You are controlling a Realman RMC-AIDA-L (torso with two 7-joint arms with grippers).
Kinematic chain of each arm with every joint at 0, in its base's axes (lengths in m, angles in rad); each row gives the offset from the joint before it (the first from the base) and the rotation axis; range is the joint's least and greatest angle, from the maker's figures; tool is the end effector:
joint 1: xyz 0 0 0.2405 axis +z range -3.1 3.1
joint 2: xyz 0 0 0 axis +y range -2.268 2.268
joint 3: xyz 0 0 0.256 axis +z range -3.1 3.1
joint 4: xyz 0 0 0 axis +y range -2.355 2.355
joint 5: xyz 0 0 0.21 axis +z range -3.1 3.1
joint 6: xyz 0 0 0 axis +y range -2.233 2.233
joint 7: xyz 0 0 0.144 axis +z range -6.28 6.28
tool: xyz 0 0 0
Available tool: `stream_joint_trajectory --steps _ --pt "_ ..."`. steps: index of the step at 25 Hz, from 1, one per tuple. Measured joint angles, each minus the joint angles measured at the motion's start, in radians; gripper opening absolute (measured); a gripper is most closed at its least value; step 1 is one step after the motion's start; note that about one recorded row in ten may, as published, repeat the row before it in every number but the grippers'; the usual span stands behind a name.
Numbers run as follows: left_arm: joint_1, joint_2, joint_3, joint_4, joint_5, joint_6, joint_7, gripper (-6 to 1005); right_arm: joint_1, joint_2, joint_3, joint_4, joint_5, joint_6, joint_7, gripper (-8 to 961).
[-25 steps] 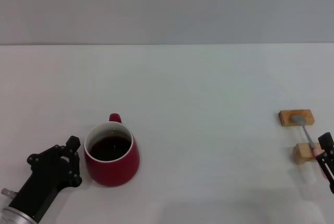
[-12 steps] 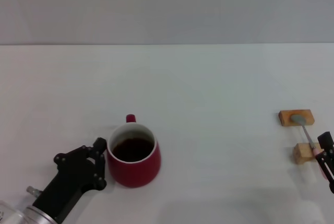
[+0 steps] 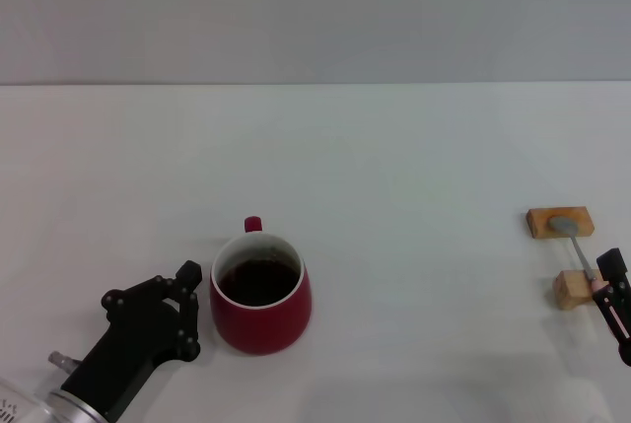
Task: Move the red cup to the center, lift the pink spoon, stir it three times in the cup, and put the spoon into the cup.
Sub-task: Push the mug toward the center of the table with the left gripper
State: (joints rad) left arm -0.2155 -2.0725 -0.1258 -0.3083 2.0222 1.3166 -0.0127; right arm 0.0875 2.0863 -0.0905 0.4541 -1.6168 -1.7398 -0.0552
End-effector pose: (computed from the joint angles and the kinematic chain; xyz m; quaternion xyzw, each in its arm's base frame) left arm -0.3198 0.2144 -0.0881 -0.8043 -0.2003 -0.2894 0.4787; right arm 0.3034 0.1605 -0.0534 -0.6572 0.2243 0.4027 0.5963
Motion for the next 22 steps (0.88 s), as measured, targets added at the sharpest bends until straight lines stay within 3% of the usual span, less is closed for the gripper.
stream_joint_trajectory --steps 22 --pt "-0.018 0.000 0.037 -0.044 0.007 -0.017 0.011 -1 0.000 -0.002 -0.003 0.000 0.000 0.000 0.000 822"
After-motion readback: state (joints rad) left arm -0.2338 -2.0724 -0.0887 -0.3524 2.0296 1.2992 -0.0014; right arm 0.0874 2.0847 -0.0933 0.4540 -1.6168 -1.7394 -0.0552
